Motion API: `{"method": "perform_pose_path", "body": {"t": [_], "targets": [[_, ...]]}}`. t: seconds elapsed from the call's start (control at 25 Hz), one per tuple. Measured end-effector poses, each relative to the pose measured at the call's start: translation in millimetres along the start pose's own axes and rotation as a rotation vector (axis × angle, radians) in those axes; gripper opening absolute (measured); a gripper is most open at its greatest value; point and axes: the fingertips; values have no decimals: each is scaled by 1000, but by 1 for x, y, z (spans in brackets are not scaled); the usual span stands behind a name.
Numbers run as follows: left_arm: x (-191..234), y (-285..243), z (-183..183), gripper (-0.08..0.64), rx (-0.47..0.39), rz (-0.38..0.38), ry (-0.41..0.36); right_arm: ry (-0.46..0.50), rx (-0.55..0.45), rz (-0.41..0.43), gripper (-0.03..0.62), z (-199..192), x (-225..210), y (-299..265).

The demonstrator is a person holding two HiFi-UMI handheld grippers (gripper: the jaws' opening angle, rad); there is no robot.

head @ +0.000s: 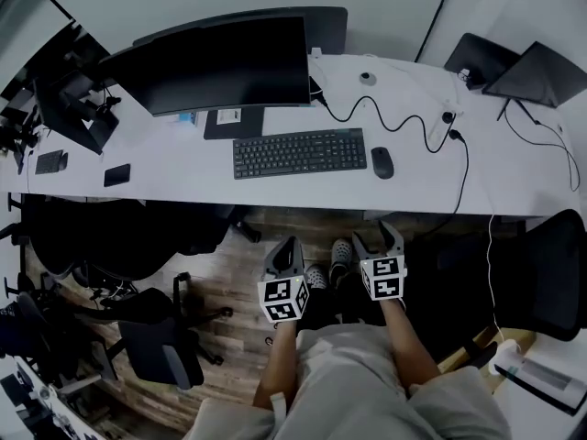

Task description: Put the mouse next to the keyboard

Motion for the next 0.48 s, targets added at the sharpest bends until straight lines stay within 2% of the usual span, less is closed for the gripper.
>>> {"method": "perform_pose_path", "body": {"t": [0.16,0.36,0.48], "targets": [[0,7,1,23,-11,-18,-19,-3,13,20,287,-15,17,-1],[-1,11,7,23,-30,-35,-6,4,-52,45,282,9,27,-3],[-3,8,15,23,-50,-50,-30,2,-96,60,272,18,34,-3]]}}
Point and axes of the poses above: the fingertips, and each gripper's own axes: y backward along the fingers, x to its left, z out of its top, and after that the axes turned 15 degrees about -x, right-handed
